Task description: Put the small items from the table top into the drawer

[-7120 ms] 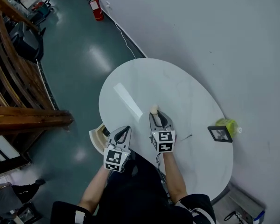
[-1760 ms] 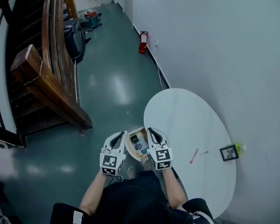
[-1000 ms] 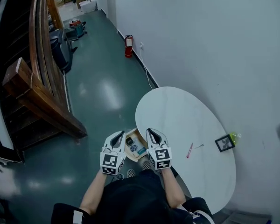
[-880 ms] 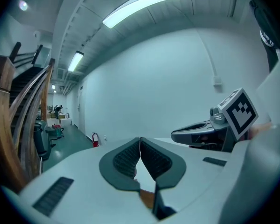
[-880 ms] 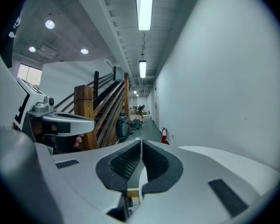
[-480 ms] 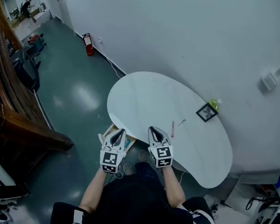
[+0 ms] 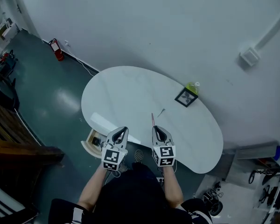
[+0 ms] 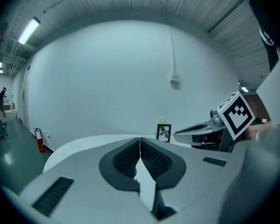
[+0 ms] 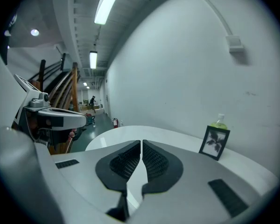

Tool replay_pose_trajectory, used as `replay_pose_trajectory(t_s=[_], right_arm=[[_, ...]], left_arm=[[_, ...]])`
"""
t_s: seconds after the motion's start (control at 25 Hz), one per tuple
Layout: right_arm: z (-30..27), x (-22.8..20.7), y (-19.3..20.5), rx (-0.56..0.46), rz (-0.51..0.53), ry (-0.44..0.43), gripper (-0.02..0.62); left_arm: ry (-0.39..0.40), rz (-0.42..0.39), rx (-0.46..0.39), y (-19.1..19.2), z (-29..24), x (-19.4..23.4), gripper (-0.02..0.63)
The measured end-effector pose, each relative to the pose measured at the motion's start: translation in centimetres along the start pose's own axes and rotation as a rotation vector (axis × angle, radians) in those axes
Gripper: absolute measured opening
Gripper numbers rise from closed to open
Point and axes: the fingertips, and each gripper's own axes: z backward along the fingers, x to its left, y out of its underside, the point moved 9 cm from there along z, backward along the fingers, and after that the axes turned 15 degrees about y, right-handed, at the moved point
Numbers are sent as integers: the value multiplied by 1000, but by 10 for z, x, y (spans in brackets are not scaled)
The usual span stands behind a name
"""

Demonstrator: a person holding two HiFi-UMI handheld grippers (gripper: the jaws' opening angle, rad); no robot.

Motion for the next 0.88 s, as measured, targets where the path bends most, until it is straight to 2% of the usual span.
replay_pose_trajectory(t_s=[0.2, 0.52, 0.88], right_arm=[[-27, -37, 18, 60, -22, 26, 38], [-97, -61, 71, 175, -13, -25, 38], [-133, -66, 127, 295, -40, -71, 38]], left_arm=[[52, 16, 54, 10, -54, 3, 20], [62, 84, 147, 53, -124, 15, 20], [47, 154, 233, 100, -153, 24, 20]])
